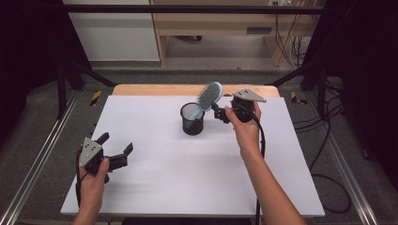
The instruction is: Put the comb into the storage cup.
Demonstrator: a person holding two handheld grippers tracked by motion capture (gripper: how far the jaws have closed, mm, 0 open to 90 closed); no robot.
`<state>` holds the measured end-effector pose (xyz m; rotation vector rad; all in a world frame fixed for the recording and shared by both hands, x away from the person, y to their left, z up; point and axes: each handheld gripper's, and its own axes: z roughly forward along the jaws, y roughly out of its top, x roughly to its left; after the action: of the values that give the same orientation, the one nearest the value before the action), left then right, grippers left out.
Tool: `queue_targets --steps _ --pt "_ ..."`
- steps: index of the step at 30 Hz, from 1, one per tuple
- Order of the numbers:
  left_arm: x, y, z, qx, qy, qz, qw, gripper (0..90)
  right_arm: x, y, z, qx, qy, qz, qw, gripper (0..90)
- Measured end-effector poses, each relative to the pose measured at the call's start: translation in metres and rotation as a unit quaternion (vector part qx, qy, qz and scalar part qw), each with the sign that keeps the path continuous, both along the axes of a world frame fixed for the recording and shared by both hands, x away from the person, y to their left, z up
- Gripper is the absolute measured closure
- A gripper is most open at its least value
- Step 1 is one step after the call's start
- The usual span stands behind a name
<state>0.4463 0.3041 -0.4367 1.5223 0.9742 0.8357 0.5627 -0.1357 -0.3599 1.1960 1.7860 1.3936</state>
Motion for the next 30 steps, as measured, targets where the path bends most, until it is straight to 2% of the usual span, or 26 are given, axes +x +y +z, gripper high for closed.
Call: queue_targets --steps 4,10,12,20,25,30 --pt "-0.002 0.005 0.003 0.016 -0.006 0.010 0.9998 1.4 -0.004 -0.013 0.003 0.011 -0.002 -0.002 0.9999 8.6" --pt "-0.007 0.016 0.001 -0.006 0.006 0.008 0.9999 1.2 -0.012 -0.032 0.008 0.021 0.006 -0.006 0.9998 6.8" --pt "-0.009 0.020 0.002 -0.008 0.007 0.008 0.9999 1.3 -0.016 -0.039 0.009 0.029 0.008 -0.006 0.9995 6.1" --pt "-0.020 0.030 0.001 -0.003 0.008 0.002 1.0000 1.2 -0.031 -0.063 0.013 0.027 -0.010 -0.009 0.9996 4.7" --pt "-0.019 0.029 -0.001 -0.003 0.007 0.007 0.9999 2.0 -0.042 -0.073 0.009 0.007 -0.025 0.010 0.9996 5.0" --pt "-0.019 0.034 -0.002 -0.022 0.006 0.012 0.9997 2.2 -0.053 -0.083 0.003 0.004 -0.042 0.018 0.9989 5.1"
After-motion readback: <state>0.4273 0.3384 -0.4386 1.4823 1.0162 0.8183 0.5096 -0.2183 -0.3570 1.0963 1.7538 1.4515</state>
